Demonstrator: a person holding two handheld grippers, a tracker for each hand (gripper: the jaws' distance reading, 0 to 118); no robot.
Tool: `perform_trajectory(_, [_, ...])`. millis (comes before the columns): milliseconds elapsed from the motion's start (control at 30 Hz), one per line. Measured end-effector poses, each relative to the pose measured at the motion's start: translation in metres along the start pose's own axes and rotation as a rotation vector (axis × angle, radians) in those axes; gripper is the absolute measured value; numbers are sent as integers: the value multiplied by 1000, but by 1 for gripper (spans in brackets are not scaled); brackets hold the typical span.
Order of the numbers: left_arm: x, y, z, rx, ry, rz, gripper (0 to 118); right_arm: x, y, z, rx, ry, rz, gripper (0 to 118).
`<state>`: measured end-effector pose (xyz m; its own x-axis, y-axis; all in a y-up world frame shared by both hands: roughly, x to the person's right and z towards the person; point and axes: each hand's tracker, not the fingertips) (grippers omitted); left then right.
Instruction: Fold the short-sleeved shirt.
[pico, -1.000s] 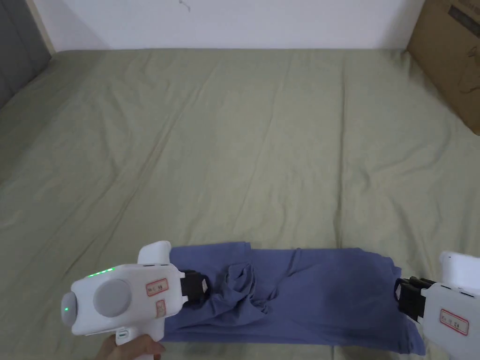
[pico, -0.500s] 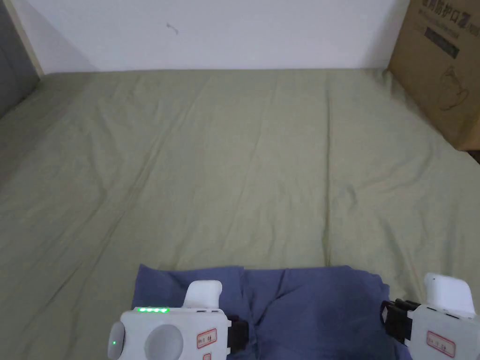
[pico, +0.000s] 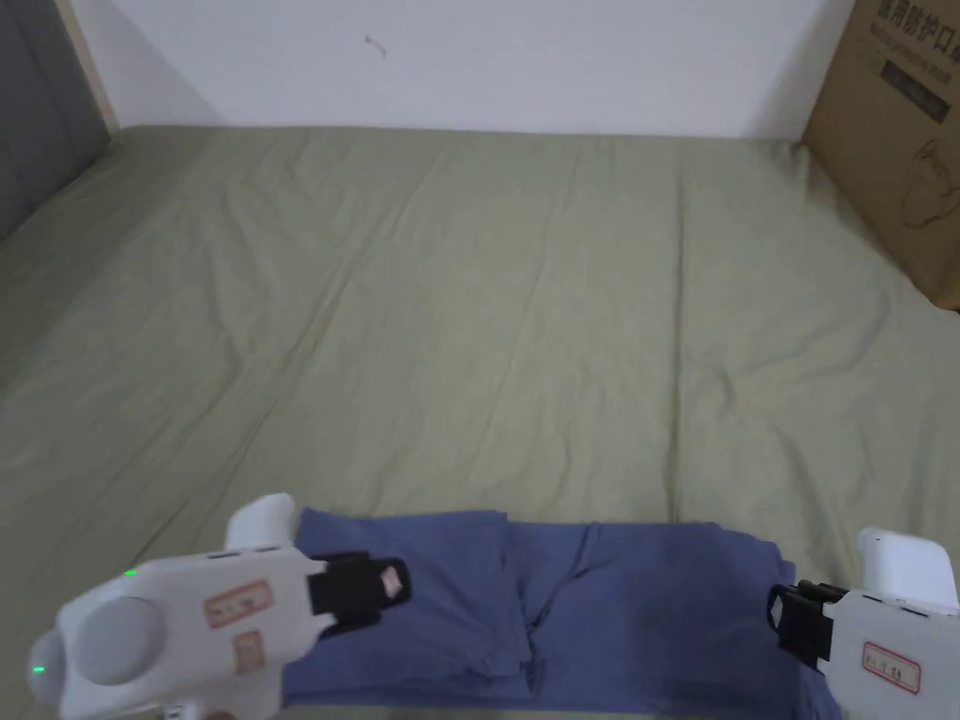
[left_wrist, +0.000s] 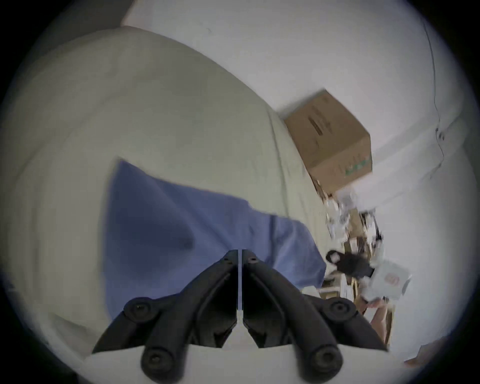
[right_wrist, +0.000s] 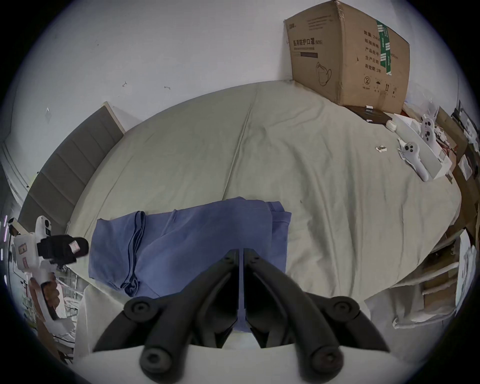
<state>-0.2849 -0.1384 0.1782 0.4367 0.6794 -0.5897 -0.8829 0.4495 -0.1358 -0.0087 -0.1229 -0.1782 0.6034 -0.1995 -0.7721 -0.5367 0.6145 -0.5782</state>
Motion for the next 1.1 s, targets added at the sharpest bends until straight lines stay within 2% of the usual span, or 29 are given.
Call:
perform_trajectory(100, [-41,7,26,34,33,59,7,-10,-1,-1,-9,9,10,2])
perform_trajectory(133, [-51,6,32,34,25,56,15,-12,-1,-2,-14,14,14,2])
perform_trajectory(200, [-70,3,41,47,10,77,57,-15,0,-4,-24,28,28,2])
perform_trajectory(233, [-77,3,42,52,22,102,74,-17,1,-5,-28,31,31,2])
perform_trajectory(267, [-77,0,43,49,40,134,74,-20,2,-5,-29,30,32,2])
perform_trajectory(400, [-92,-7,29,33,-56,201,105,-30,6,-3,-26,35,43,2])
perform_trajectory(467, [-96,-10,14,-8,-91,223,111,-33,7,-4,-28,43,49,2])
perform_trajectory(633, [-89,-4,-7,-26,-195,210,111,-40,8,-5,-53,37,89,2])
perform_trajectory(667, [-94,-1,-12,-61,-226,230,106,-41,8,-5,-58,33,92,2])
perform_trajectory(700, [-95,0,-17,-70,-250,264,91,-38,7,-6,-60,29,90,2])
perform_trajectory(733, [-98,1,-22,-77,-256,284,61,-37,6,-8,-64,29,90,2])
perform_trajectory(767, [-98,1,-29,-101,-218,291,12,-38,5,-8,-68,28,89,2])
perform_trajectory(833, [-107,-2,-38,-157,-120,270,12,-41,5,-10,-80,25,89,2])
perform_trajectory(900, [-112,2,-24,-105,-262,344,12,-43,7,-7,-91,48,67,2])
perform_trajectory(967, [-121,5,-17,-99,-244,328,12,-43,11,-1,-88,78,39,2])
perform_trajectory(1033, [-125,9,-12,-115,-153,310,12,-46,16,2,-87,88,31,2])
perform_trajectory(1100, [-132,12,-1,-91,-154,341,12,-52,20,3,-77,82,37,2])
